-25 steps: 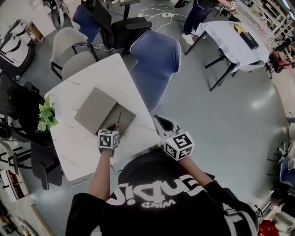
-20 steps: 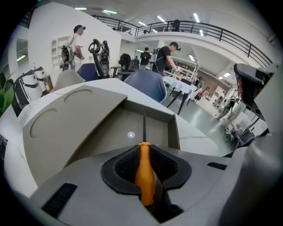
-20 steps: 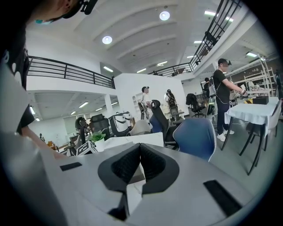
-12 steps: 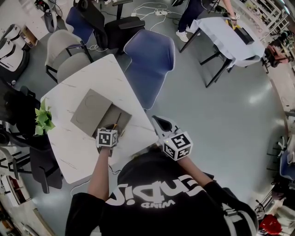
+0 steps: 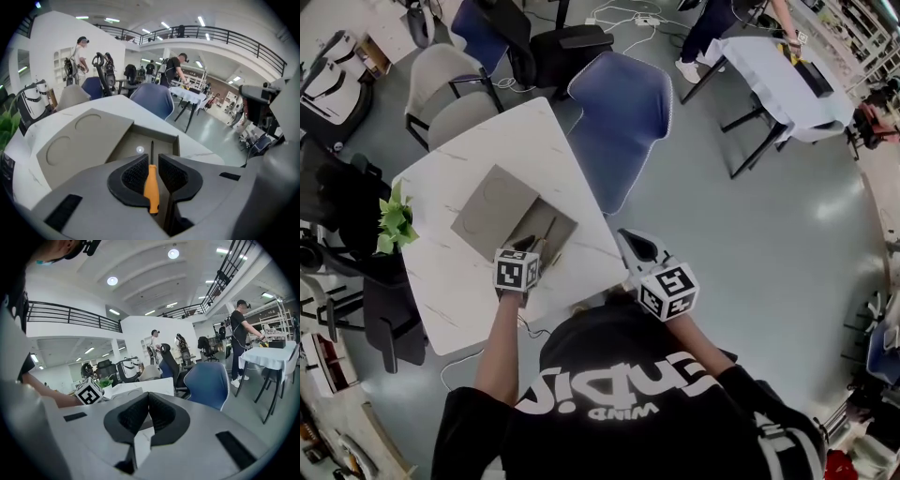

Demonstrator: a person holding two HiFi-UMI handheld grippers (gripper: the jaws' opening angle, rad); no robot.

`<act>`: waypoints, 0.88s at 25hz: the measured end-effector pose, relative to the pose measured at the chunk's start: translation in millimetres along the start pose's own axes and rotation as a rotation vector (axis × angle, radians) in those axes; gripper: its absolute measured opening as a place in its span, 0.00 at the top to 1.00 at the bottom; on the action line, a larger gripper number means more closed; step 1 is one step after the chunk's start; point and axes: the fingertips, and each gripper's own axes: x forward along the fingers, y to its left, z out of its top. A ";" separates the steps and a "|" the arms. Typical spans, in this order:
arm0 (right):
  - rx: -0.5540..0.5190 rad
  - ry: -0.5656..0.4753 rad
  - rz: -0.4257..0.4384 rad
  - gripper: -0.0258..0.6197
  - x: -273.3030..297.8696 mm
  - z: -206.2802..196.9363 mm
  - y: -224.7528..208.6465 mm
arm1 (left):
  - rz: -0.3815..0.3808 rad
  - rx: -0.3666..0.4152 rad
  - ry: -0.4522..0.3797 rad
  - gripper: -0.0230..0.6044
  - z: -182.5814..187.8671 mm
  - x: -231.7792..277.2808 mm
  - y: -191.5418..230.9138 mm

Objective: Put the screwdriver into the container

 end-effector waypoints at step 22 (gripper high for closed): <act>-0.042 -0.059 0.123 0.94 12.4 18.3 29.4 | 0.037 -0.139 -0.752 0.94 83.5 -182.6 -39.2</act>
